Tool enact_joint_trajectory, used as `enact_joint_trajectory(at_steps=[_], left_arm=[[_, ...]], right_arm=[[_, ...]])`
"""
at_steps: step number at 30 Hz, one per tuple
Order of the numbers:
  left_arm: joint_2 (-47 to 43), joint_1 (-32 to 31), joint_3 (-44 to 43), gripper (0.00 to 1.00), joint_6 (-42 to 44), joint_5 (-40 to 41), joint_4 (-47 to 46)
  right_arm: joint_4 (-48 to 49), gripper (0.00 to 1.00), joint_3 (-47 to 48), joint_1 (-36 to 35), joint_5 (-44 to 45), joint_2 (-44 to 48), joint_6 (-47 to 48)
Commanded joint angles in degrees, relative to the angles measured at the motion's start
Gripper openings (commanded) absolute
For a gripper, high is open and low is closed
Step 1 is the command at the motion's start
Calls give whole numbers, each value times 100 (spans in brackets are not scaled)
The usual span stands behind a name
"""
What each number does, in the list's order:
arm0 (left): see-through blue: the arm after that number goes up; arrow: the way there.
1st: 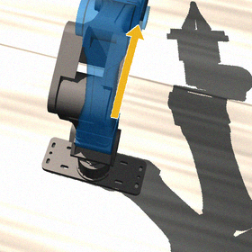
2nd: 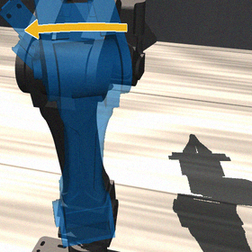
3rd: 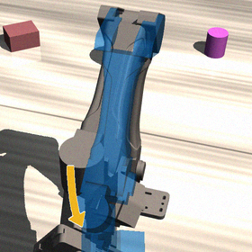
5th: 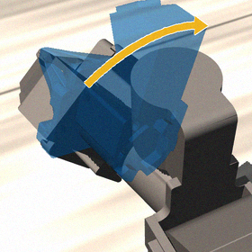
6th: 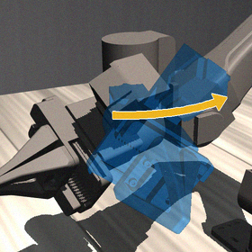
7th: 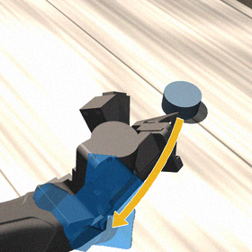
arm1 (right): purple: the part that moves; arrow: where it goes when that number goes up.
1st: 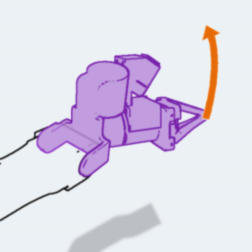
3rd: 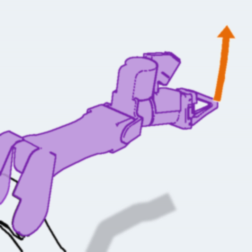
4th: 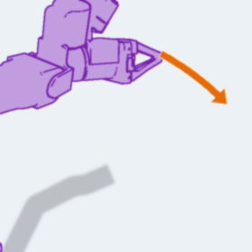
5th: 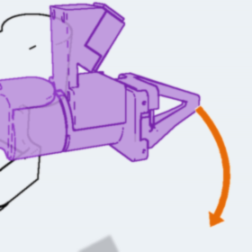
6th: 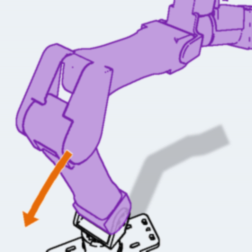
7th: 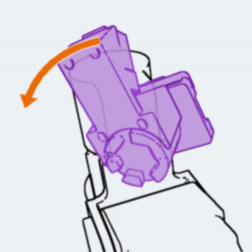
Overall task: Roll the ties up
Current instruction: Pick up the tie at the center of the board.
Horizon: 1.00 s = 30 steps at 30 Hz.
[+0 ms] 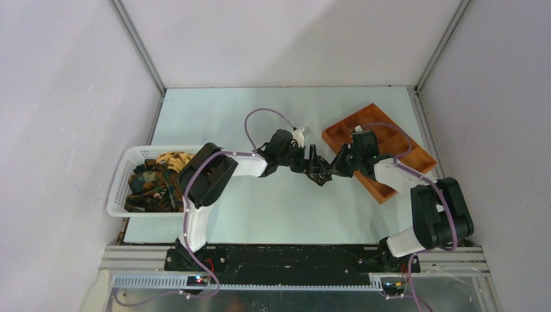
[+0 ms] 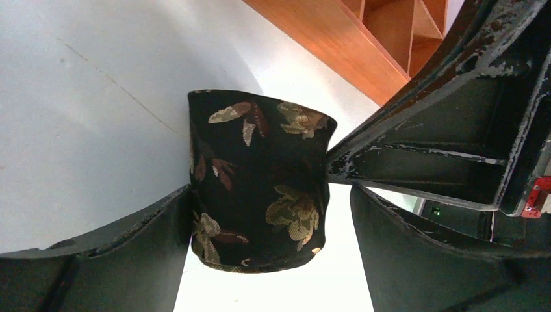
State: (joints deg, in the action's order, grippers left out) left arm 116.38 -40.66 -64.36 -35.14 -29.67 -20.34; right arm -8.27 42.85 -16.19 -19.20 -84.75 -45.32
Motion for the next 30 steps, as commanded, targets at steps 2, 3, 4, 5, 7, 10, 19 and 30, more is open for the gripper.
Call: enact_joint_trajectory(at_steps=[2,3,4,5,7,10,19,30], left_arm=[[48,-84,-86,85,-99,-257,-335],[57,-83,-86,82,-99,-262,-337],[63,-80,-90,78,-99,-277,-332],[68,-81,-88,77,-99,-281,-331],[69,-84,-88,71,-99,-303,-325],[76,-86,-92,62,-100,-327,-331],[8,-86,-99,51,-86,-332,-293],[-275,-267,-45,55,102,247,134]], right_arm=[[-74,6,39,-17,145,-53,120],[-73,6,39,-12,145,-49,120],[-71,6,39,-15,145,-50,120],[-67,6,39,-16,145,-44,120],[-55,6,39,-13,138,-36,124],[-47,6,39,-3,128,-20,120],[29,9,39,294,-18,672,241],[-738,14,-356,351,-57,1605,750]])
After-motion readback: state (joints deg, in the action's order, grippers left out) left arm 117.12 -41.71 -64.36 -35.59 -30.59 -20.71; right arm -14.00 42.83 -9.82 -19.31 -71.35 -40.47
